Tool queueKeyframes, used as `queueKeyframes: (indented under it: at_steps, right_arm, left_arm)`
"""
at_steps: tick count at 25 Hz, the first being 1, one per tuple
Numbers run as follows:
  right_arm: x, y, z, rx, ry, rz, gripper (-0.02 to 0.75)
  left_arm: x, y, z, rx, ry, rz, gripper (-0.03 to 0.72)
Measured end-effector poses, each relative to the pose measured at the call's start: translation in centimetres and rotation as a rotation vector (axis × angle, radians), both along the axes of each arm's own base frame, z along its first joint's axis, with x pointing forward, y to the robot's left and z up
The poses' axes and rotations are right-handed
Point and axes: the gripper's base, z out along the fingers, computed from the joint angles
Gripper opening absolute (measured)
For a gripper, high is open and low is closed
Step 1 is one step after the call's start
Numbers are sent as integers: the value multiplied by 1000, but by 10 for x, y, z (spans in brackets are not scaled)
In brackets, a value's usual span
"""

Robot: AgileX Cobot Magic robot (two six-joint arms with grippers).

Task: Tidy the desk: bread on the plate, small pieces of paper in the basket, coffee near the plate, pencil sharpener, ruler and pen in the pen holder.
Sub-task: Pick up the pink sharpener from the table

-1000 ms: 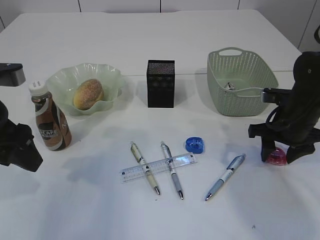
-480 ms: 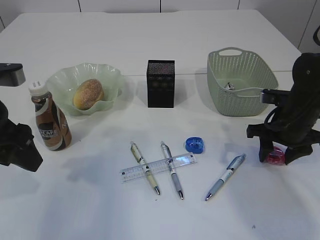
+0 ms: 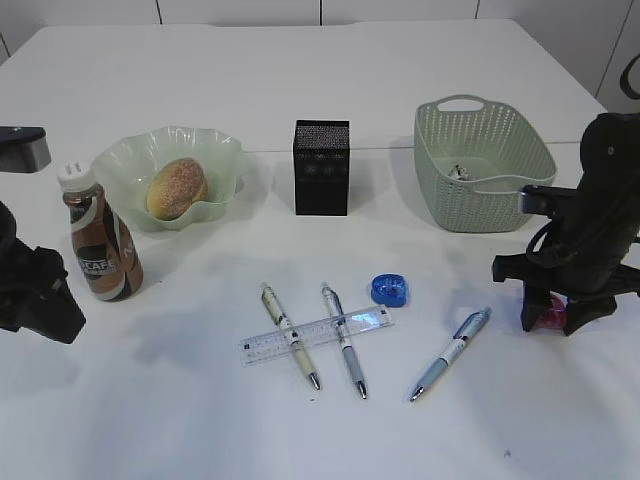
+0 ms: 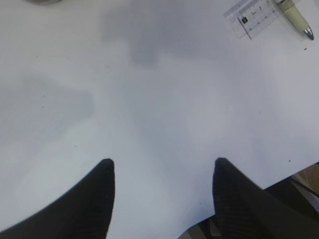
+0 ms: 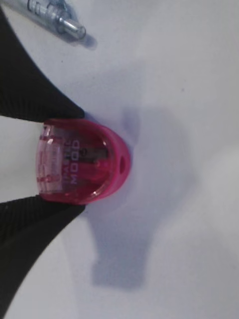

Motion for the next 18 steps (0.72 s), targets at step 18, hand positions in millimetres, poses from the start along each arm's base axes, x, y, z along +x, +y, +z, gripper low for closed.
queueKeyframes:
  at_steps: [18]
  right_arm:
    - [0, -1, 28, -1, -78, 5, 322]
  left_arm:
    - [0, 0, 0, 0, 0, 0, 436]
